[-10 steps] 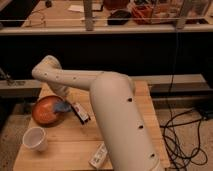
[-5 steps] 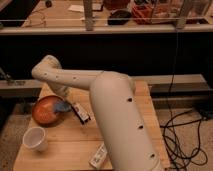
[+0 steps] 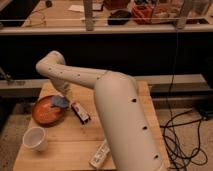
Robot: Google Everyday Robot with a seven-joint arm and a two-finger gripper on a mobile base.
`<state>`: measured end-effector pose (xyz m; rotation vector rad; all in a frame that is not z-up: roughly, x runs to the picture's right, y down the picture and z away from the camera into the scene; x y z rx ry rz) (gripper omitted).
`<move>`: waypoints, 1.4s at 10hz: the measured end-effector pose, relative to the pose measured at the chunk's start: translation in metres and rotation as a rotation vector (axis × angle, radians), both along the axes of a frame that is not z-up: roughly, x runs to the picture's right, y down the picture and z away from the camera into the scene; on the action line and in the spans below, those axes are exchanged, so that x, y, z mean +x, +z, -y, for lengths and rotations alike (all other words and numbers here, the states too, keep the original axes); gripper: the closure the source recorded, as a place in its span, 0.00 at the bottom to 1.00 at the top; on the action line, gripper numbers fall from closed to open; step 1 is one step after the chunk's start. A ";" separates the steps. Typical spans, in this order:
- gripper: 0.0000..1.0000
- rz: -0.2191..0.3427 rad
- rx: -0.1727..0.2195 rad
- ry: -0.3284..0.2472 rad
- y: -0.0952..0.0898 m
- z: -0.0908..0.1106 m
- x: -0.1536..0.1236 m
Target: Place the white sponge in the ceramic bowl
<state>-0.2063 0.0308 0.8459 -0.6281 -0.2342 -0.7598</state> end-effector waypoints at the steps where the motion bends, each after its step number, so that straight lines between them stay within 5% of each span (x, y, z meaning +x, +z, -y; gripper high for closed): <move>1: 0.98 0.026 -0.008 0.045 0.000 0.002 -0.006; 5: 0.60 0.211 -0.110 0.224 0.009 0.002 -0.018; 9: 0.23 0.271 -0.142 0.273 0.013 0.002 -0.036; 14: 0.20 0.367 -0.167 0.279 0.010 0.003 -0.048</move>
